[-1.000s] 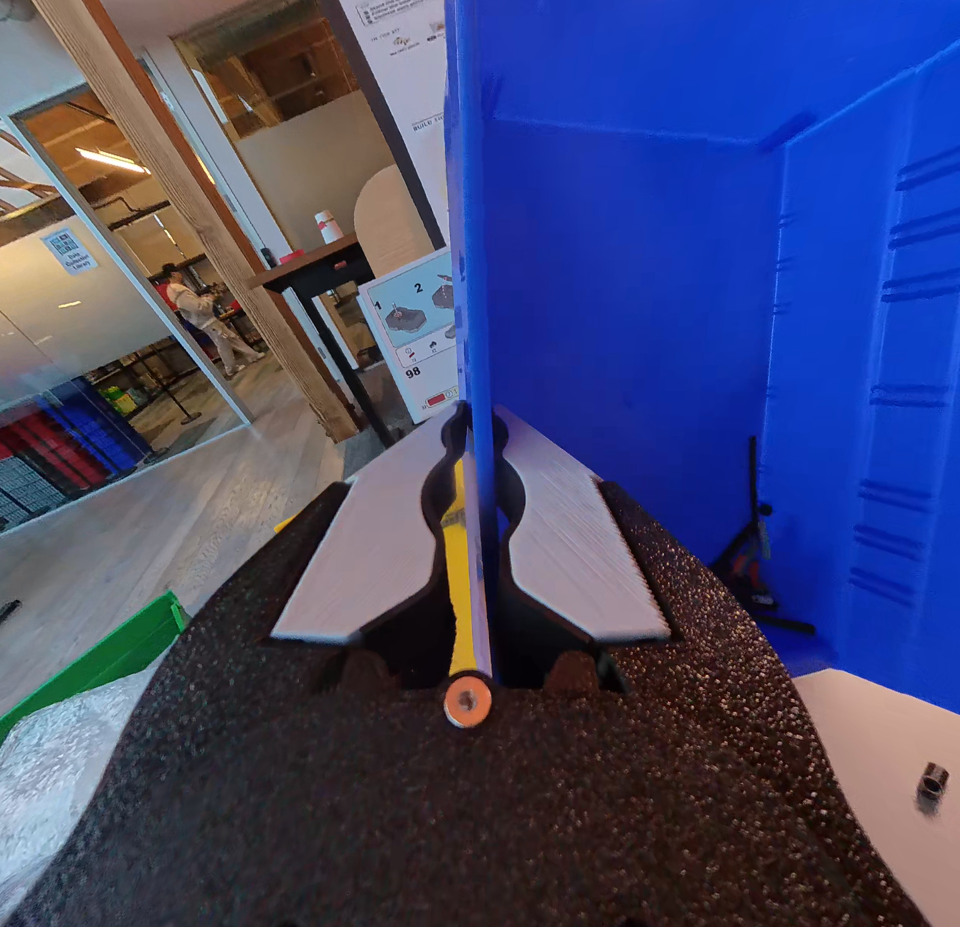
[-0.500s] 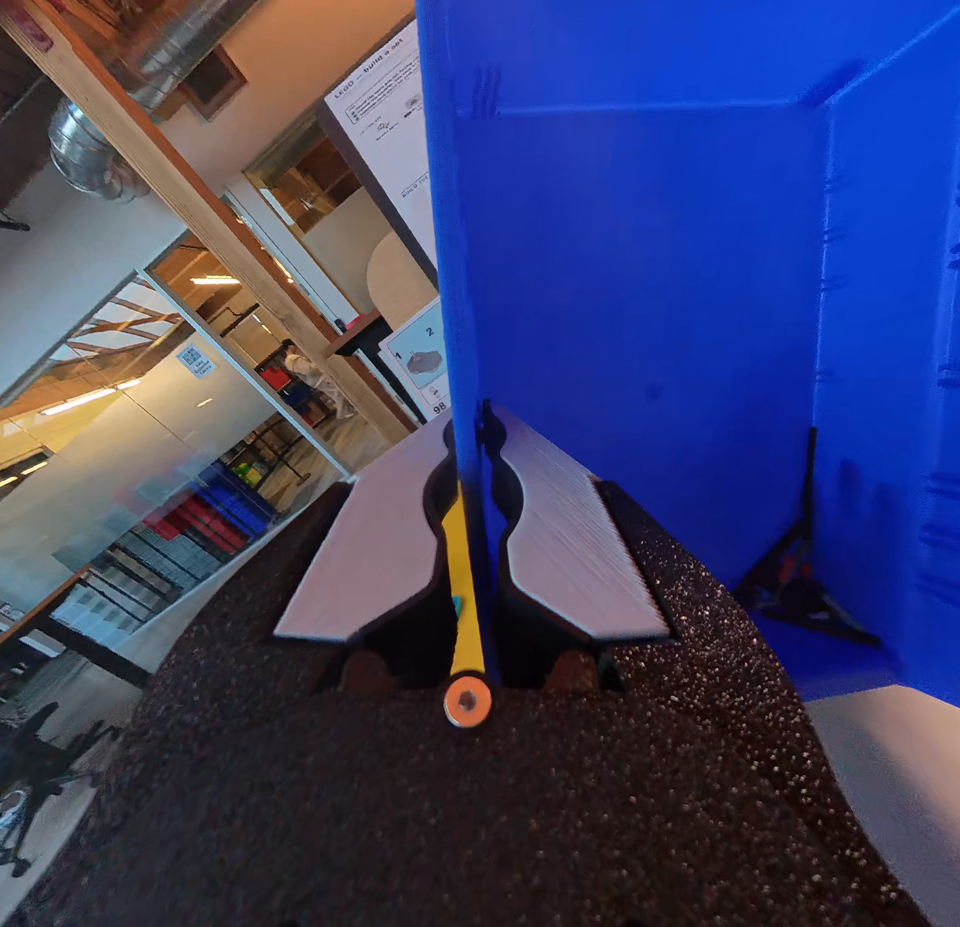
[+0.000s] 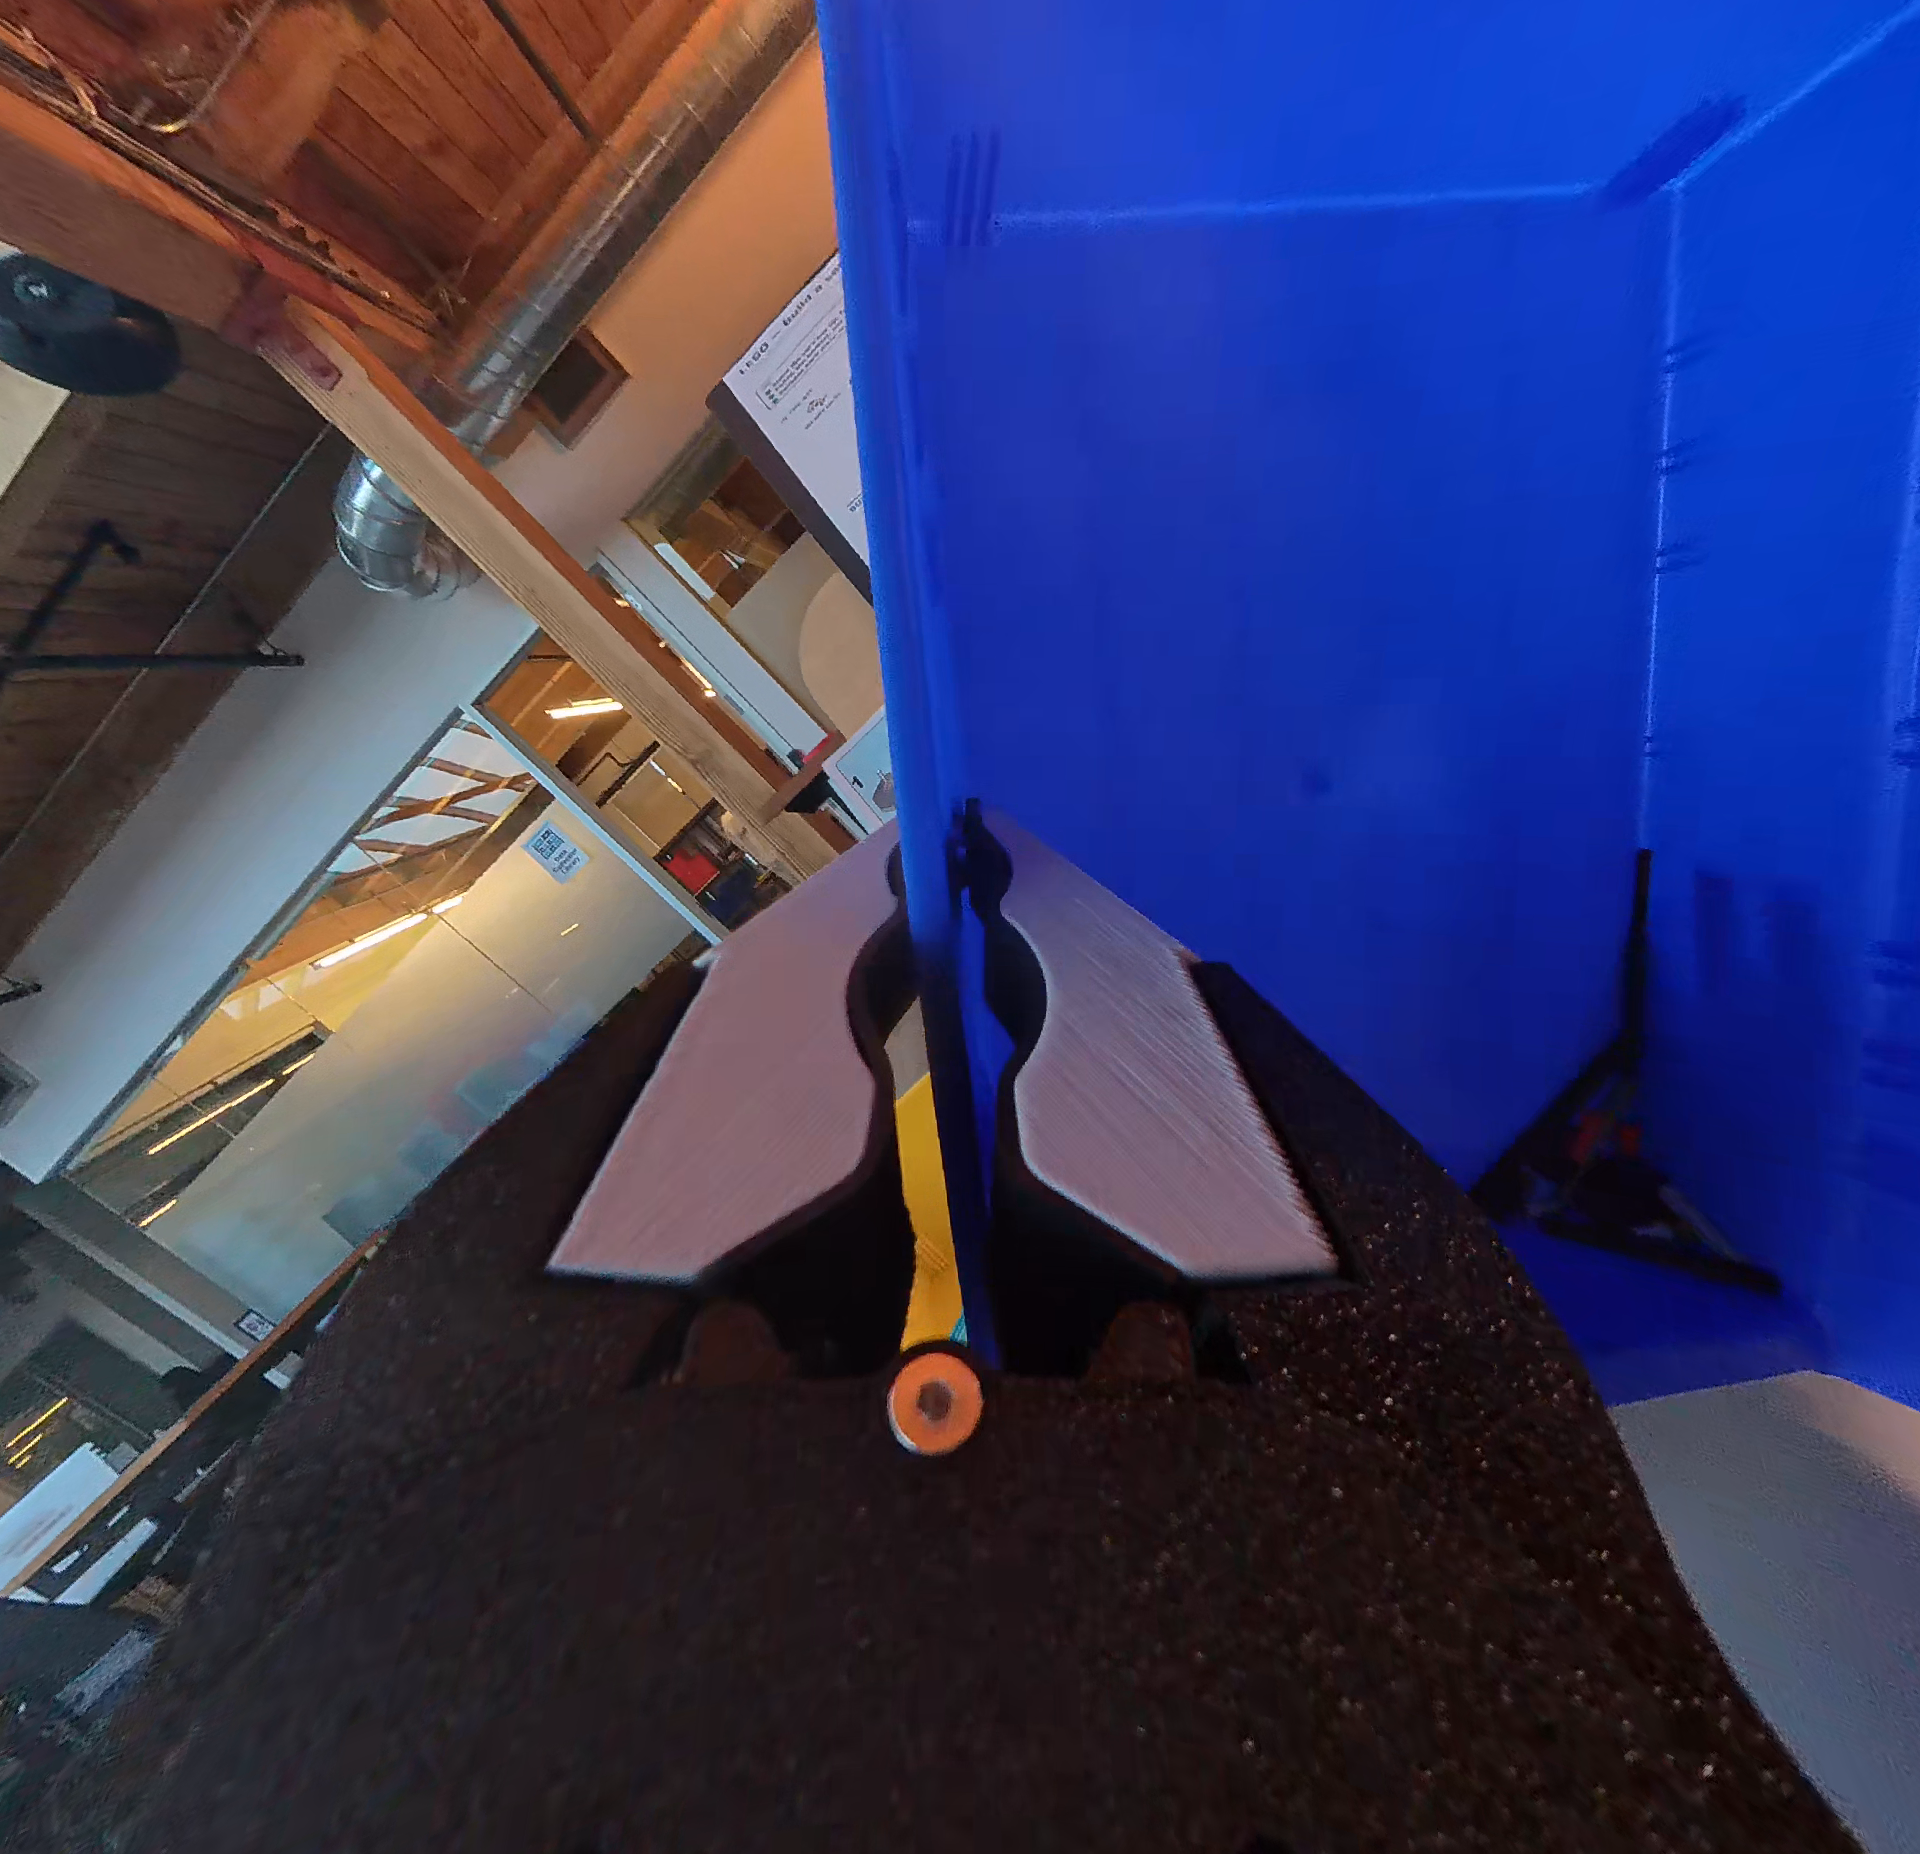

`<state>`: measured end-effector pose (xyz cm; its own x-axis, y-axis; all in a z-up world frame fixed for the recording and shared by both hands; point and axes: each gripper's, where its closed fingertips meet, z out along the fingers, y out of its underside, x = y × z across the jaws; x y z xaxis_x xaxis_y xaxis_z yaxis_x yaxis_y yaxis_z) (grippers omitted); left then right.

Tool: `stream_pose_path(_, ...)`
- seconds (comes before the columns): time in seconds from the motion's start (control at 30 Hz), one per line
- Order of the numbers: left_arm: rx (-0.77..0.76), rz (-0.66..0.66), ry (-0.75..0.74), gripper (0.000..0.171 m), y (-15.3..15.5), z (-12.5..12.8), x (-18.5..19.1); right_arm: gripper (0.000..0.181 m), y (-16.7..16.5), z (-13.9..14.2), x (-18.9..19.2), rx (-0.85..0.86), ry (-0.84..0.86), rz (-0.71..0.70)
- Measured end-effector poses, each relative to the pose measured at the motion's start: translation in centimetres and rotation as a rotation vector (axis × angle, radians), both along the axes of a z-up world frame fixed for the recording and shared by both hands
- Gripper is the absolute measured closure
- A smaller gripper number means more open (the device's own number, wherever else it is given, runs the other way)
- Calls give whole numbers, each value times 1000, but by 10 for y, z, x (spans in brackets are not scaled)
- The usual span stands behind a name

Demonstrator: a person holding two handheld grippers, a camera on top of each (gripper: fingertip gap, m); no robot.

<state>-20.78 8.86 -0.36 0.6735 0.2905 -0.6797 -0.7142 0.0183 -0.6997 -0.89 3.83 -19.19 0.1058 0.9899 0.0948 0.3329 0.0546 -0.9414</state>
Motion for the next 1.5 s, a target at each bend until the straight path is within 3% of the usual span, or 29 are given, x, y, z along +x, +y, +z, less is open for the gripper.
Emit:
stream_pose_path(0.27, 24, 8, 46, 170, -2, 1, 4, 143, -17, -2, -11, 20, -11, 53)
stream_pose_path(1.2, 121, 4, 174, 170, -16, -4, 16, 143, -24, -1, -13, 28, -7, 60)
stream_pose_path(1.4, 107, 10, 148, 170, -14, -7, 5, 144, -76, 8, -28, 82, 2, 219)
stream_pose_path(1.5, 104, 5, 139, 170, -15, -7, 4, 144, -80, 2, -29, 85, -18, 234)
